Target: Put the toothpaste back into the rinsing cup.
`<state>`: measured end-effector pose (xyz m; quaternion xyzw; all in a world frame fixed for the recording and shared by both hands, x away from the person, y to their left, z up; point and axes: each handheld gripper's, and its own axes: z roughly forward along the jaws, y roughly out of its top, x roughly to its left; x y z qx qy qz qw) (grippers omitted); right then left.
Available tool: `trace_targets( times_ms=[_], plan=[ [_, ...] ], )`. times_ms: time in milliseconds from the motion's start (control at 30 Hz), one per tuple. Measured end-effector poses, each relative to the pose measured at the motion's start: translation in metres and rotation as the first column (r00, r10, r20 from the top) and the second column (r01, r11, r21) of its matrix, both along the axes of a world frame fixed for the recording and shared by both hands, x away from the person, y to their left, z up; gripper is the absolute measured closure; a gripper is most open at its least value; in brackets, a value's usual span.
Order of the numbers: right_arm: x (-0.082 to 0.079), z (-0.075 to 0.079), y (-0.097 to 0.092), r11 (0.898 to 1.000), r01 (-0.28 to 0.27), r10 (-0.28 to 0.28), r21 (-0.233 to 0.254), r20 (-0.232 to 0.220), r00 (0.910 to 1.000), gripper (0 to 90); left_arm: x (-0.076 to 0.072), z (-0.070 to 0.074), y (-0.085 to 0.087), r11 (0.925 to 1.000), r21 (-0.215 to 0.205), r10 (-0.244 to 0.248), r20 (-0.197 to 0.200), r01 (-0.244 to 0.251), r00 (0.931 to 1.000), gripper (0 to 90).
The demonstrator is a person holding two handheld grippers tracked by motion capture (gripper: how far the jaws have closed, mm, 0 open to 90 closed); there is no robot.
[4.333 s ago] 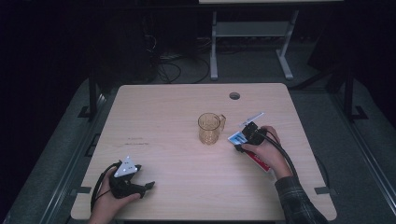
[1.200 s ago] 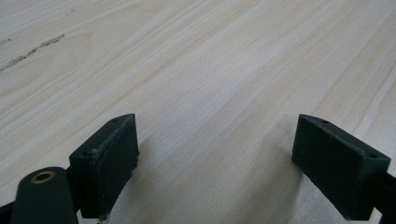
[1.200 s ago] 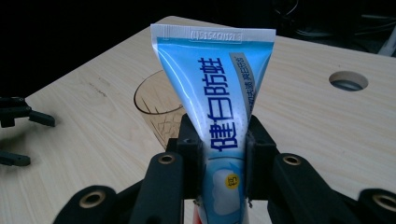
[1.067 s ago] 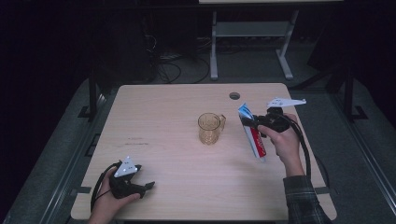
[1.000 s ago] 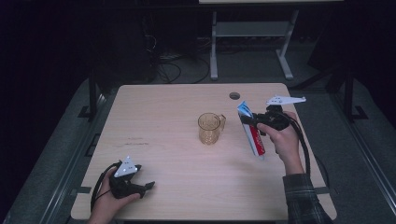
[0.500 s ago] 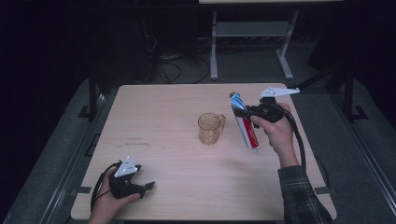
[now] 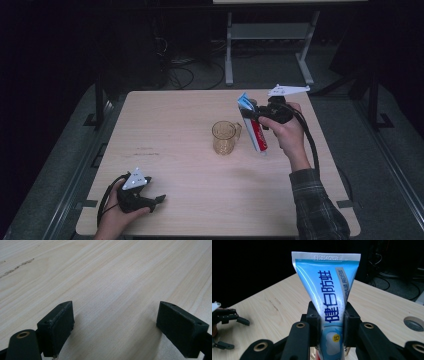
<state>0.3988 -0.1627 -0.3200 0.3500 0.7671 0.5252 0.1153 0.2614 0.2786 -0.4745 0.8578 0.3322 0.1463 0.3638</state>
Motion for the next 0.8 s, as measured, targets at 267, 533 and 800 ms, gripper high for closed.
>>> trace_targets(
  times_ms=[267, 533, 800],
  plan=[
    [0.009, 0.010, 0.011, 1.000, -0.009, 0.009, 0.003, 0.018, 0.9998, 71.9, 0.000, 0.000, 0.000, 1.0000, 0.000, -0.001, 0.000, 0.001, 1.0000, 13.6],
    [0.018, 0.019, 0.025, 1.000, -0.022, 0.022, 0.001, 0.030, 0.9993, 71.7, 0.000, 0.000, 0.000, 1.0000, -0.002, 0.001, 0.000, -0.001, 1.0000, 13.6],
    [0.028, 0.030, 0.045, 0.999, -0.034, 0.034, -0.007, 0.043, 0.9985, 71.6, 0.000, 0.000, 0.000, 1.0000, -0.003, 0.001, 0.001, -0.001, 1.0000, 13.6]
  ],
)
